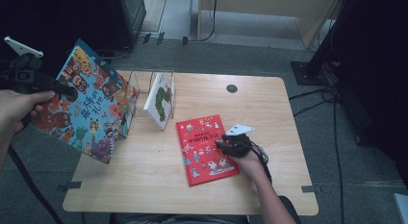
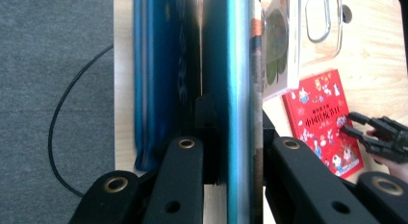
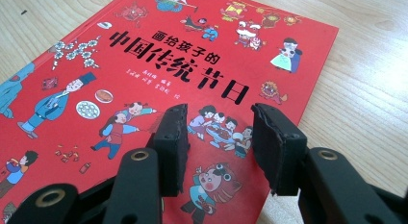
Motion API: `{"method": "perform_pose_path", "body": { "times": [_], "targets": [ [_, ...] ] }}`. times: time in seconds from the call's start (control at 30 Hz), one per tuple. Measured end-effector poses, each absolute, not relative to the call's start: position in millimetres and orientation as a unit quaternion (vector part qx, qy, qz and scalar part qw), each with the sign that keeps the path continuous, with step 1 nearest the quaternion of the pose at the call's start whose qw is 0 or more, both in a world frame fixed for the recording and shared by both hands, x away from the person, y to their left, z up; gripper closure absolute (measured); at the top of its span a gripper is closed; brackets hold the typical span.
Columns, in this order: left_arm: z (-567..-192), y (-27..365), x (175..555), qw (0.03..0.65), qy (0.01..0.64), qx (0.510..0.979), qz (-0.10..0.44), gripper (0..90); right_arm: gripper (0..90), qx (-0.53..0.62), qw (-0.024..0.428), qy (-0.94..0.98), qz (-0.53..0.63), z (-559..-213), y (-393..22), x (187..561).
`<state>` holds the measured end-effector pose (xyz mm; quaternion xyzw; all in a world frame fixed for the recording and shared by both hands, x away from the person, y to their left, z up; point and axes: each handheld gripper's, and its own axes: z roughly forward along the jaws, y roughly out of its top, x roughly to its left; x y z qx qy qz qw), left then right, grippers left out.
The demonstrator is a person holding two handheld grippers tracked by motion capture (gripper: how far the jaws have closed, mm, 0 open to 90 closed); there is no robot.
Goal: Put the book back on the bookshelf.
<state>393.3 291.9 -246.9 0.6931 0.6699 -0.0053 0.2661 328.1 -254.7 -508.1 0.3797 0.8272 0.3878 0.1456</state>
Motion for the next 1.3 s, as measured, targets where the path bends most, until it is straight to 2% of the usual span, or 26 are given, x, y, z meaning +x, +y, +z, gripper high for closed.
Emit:
{"method": "perform_pose_path", "body": {
  "times": [0.5, 0.93, 1.3],
  "targets": [
    [-267, 273, 437, 0.26, 0.667, 0.698, 0.005, 81.5, 56.9, 0.377, 0.149, 0.829, 0.386, -508, -254, 326],
    [-254, 286, 440, 0.276, 0.677, 0.683, 0.002, 81.5, 57.4, 0.377, 0.152, 0.829, 0.384, -508, -258, 320],
    [-271, 267, 455, 0.266, 0.67, 0.693, 0.016, 80.7, 57.7, 0.378, 0.15, 0.829, 0.384, -508, -260, 319]
  ]
}}
